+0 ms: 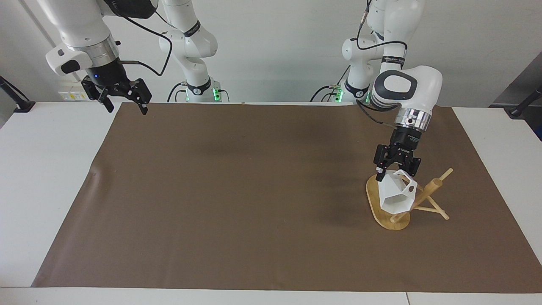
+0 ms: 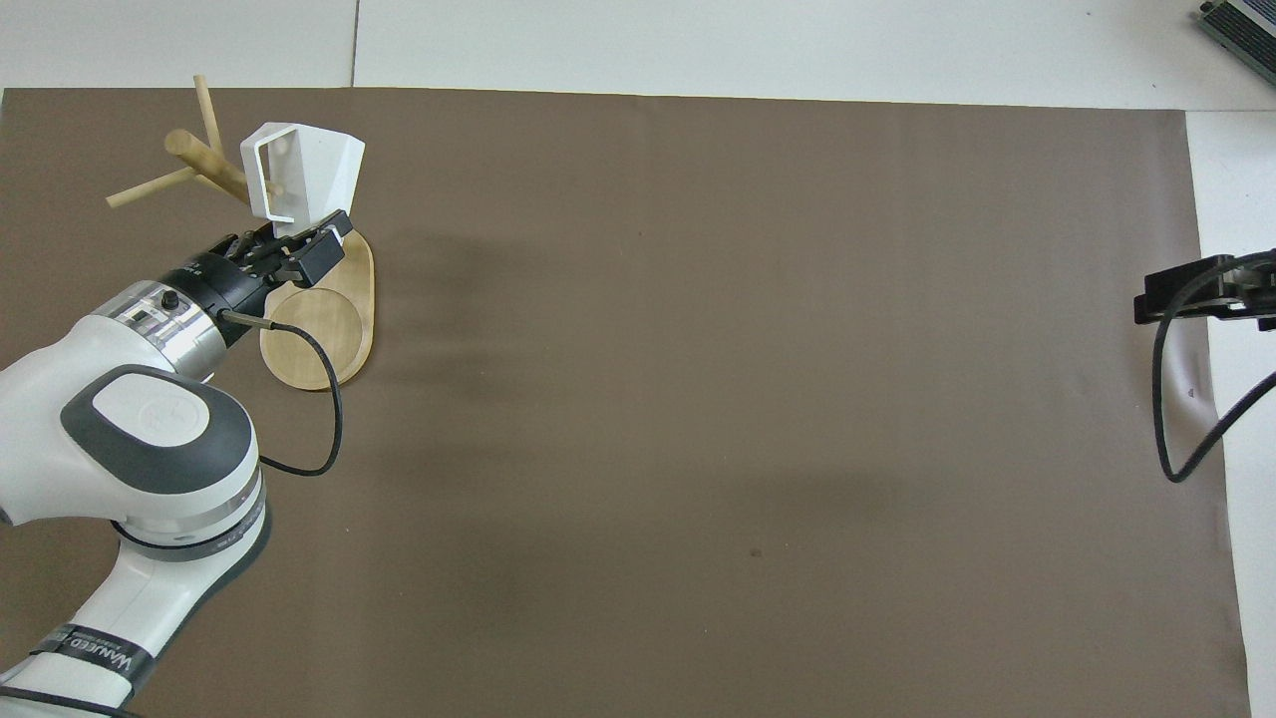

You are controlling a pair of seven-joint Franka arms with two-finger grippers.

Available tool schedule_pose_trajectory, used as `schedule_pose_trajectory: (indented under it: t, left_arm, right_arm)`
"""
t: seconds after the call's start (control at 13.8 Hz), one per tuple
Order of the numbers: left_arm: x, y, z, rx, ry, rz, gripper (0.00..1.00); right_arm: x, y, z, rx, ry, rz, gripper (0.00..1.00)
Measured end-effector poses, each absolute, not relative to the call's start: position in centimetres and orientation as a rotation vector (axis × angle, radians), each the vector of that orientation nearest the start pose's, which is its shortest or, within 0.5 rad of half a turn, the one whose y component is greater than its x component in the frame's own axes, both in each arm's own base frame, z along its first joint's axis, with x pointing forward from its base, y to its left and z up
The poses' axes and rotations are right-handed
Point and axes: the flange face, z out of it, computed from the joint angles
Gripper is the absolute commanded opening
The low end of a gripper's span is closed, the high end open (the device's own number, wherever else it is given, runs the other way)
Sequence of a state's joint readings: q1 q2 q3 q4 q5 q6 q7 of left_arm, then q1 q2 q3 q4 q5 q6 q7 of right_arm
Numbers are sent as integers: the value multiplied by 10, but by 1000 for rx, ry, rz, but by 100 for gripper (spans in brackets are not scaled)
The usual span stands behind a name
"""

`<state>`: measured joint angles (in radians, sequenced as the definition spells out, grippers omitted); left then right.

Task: Hang cup on rack
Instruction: 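Move the cup with the left gripper onto a mug tree peg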

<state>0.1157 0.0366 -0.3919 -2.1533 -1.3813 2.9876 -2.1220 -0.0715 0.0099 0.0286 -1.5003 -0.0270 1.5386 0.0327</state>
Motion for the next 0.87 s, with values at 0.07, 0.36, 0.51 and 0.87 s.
schedule_pose_trajectory:
  t: [0.07, 0.36, 0.51, 0.87]
  left_arm:
    - [557, -84, 432, -9, 2257, -525, 0]
    - [558, -80, 431, 11, 2256, -509, 0]
    - [559, -78, 430, 18, 2256, -501, 0]
    - [559, -77, 428, 23, 2258, -497, 0]
  right_arm:
    - [555, -27, 650, -3166, 124, -50, 100]
    - [559, -26, 652, -3149, 123, -108, 100]
    - [560, -26, 652, -3140, 123, -109, 100]
    - [559, -32, 652, -3140, 141, -109, 100]
